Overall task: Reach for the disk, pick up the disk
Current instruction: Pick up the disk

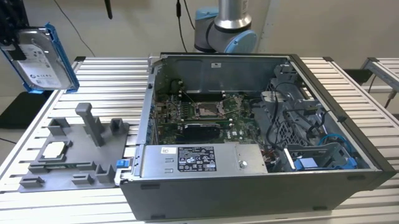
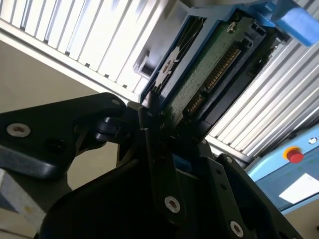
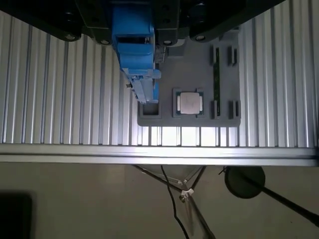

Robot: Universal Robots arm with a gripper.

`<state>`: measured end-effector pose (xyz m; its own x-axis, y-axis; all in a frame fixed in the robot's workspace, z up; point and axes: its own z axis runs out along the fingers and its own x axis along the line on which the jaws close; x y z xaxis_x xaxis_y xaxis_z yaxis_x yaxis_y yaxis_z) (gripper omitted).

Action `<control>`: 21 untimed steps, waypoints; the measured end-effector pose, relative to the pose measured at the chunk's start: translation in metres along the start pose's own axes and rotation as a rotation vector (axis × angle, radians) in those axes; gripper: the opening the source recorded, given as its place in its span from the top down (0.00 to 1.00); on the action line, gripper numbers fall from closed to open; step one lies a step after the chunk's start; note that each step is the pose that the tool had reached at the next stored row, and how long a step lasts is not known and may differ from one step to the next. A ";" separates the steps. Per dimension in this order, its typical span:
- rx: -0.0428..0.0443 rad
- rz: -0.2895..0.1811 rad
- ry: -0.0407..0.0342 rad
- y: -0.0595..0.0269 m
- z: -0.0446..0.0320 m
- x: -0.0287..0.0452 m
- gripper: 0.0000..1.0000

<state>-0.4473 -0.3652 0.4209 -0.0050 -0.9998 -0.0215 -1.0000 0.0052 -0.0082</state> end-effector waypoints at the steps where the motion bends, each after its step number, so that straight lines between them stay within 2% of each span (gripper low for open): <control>1: 0.0000 0.000 0.0000 0.0000 -0.0038 -0.0001 1.00; 10: -0.0002 0.000 0.0001 -0.0003 -0.0346 -0.0007 1.00; 21: -0.0002 0.000 0.0000 -0.0006 -0.0651 -0.0014 1.00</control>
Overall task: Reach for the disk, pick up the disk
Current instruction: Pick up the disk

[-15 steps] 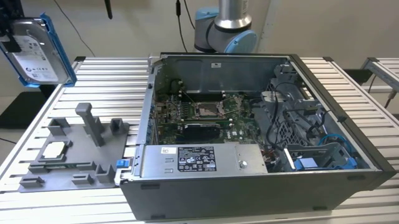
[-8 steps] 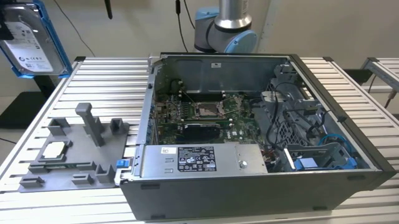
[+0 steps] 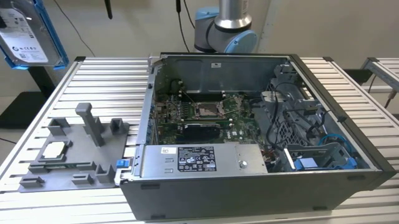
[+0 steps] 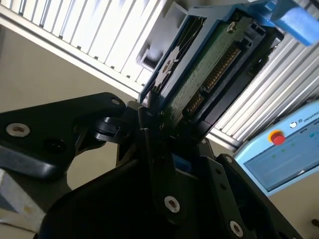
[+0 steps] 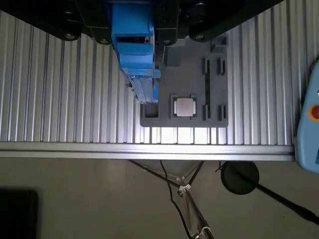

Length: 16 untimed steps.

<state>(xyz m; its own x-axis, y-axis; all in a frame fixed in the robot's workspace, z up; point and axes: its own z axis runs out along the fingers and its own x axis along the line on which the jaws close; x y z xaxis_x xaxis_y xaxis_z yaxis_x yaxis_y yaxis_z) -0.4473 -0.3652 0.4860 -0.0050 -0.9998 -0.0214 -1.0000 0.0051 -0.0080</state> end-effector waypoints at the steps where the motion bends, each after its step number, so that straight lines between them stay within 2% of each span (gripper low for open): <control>1: -0.0001 0.000 0.0001 0.0000 -0.0028 -0.0001 1.00; 9: 0.0000 0.000 0.0001 -0.0002 -0.0195 -0.0004 1.00; 16: 0.0001 0.000 0.0000 -0.0002 -0.0200 -0.0004 1.00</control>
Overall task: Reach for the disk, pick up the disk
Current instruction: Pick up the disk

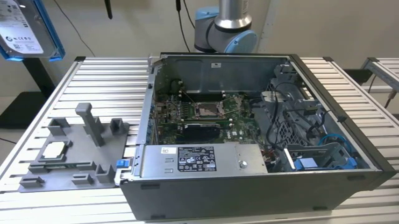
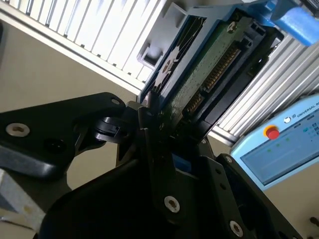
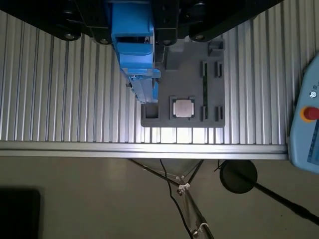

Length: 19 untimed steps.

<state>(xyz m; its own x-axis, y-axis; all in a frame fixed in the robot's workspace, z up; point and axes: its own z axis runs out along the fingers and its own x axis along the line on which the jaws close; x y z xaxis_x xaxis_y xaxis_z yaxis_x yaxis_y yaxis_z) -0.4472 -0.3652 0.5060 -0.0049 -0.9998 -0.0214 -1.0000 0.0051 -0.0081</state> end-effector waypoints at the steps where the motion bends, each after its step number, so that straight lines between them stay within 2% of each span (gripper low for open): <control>1: 0.0000 0.000 0.0000 0.0000 -0.0001 0.0000 1.00; 9: 0.0000 0.000 0.0000 -0.0018 -0.0002 0.0001 1.00; 19: -0.0006 0.000 0.0000 -0.0232 -0.0001 -0.0001 1.00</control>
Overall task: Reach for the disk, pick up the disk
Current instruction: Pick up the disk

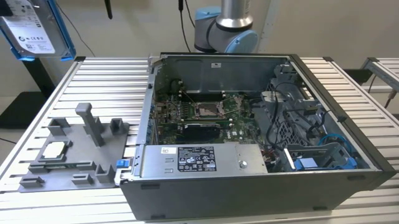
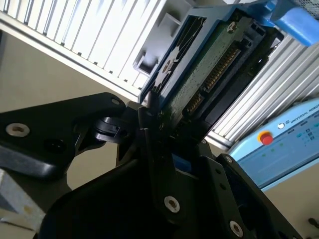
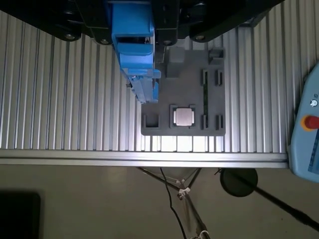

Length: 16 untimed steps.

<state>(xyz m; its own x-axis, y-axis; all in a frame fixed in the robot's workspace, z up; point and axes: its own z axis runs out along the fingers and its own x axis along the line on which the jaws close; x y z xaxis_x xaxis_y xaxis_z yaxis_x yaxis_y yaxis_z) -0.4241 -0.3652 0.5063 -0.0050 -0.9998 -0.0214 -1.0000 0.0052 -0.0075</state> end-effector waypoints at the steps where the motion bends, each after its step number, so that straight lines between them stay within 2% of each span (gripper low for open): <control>1: -0.0001 0.000 0.0000 -0.0026 0.0000 0.0000 1.00; 16: -0.0034 0.000 0.0000 -0.0478 0.0004 -0.0002 1.00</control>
<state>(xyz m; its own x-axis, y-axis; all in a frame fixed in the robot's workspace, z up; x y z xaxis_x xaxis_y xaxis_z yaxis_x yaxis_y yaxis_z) -0.3763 -0.3652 0.5063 -0.0050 -0.9998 -0.0214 -1.0000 0.0050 -0.0041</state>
